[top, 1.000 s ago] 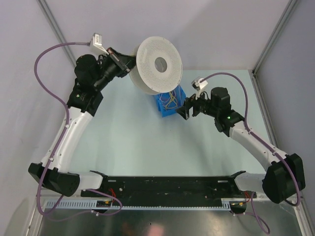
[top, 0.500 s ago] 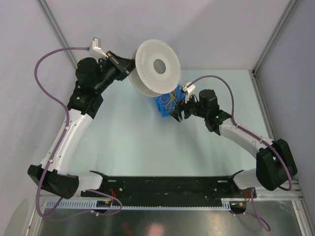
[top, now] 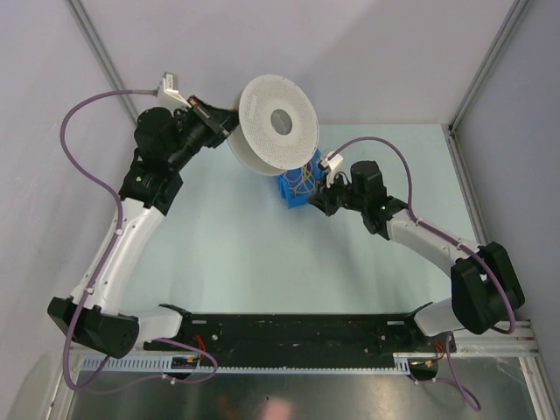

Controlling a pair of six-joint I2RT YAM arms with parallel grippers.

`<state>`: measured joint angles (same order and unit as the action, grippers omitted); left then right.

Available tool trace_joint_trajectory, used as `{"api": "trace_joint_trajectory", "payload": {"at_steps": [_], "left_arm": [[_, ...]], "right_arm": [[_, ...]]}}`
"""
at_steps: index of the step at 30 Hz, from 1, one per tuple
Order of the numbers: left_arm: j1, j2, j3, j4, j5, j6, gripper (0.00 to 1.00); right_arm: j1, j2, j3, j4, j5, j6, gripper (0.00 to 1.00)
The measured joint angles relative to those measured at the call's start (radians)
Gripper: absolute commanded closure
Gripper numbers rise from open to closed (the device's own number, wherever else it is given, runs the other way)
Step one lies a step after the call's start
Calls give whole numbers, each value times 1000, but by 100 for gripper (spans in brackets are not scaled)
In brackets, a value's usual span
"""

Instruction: Wrap the cables

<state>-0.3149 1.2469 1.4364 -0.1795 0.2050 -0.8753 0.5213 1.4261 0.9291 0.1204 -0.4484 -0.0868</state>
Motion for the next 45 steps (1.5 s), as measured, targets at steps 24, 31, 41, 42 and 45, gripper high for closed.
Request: {"api": "trace_joint_trajectory", "payload": {"at_steps": [24, 31, 41, 42, 45], "left_arm": [[-97, 98, -166, -37, -193, 328, 100], [-212, 103, -190, -51, -212, 496, 100], [-272, 86, -257, -40, -103, 721, 100], [-274, 78, -267, -39, -94, 747, 100], [-273, 43, -304, -31, -70, 837, 100]], "right_arm": [[281, -253, 21, -288, 20, -610, 100], [289, -206, 143, -274, 103, -711, 100], [287, -145, 237, -232, 215, -776, 100], [285, -145, 238, -233, 218, -780, 100], [278, -146, 240, -235, 229, -794, 100]]}}
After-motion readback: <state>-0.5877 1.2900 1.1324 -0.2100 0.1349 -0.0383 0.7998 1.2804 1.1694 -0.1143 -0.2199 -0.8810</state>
